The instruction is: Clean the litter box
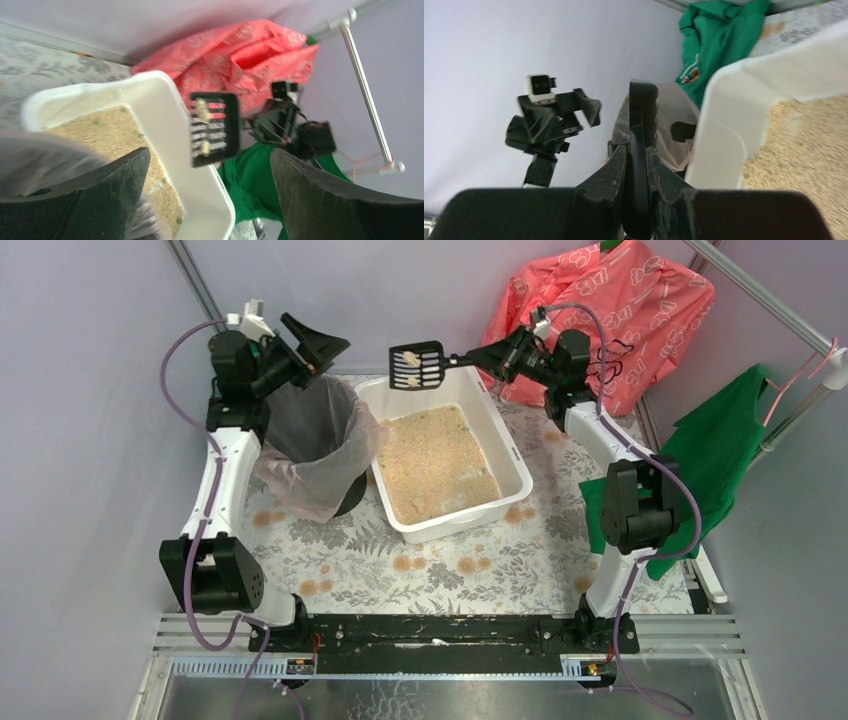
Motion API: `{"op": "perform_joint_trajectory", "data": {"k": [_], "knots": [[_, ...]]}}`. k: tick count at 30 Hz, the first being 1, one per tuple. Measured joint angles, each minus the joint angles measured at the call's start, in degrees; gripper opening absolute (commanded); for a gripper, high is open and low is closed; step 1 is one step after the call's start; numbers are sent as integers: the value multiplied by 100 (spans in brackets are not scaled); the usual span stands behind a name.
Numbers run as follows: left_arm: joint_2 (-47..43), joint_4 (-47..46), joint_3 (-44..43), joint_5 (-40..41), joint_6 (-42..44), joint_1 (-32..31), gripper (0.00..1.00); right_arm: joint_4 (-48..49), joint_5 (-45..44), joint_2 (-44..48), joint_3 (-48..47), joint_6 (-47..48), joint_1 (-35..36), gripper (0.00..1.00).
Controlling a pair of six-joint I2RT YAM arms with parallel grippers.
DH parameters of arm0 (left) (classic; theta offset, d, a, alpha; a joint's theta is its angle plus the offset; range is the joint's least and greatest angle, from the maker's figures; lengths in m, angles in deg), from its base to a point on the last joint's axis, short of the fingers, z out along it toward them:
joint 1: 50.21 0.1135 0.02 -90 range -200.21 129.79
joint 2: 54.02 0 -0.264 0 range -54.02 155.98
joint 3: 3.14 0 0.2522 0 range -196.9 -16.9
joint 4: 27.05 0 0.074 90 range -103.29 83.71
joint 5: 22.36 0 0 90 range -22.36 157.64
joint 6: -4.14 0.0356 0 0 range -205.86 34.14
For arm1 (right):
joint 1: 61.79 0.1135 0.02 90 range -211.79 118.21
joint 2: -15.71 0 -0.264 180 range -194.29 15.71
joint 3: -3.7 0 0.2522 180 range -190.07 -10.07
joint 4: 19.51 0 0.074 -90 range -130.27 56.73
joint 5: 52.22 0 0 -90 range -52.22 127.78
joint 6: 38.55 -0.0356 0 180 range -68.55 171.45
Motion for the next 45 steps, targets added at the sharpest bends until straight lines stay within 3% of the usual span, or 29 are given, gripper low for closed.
{"op": "perform_joint_trajectory", "data": {"k": [8,13,18,31,40,45], "knots": [[-481,1121,151,903,498,949,99,-199,-46,-365,-1384,-22,739,0],[-647,1871,-9,1692,988,1150,99,-376,-46,-758,-2048,-28,1215,0],[-658,2116,-63,1978,1073,1187,99,-925,-48,-1137,-2516,243,1742,0],[-662,2046,352,1596,734,1187,99,-4605,-1121,-1937,-4846,3836,2994,0],[-662,1818,496,1421,621,1187,99,-5775,-2649,-1821,-5180,5993,3399,0],[-662,1773,544,1360,612,1187,99,-5949,-3101,-1650,-5180,6585,3595,0]]}}
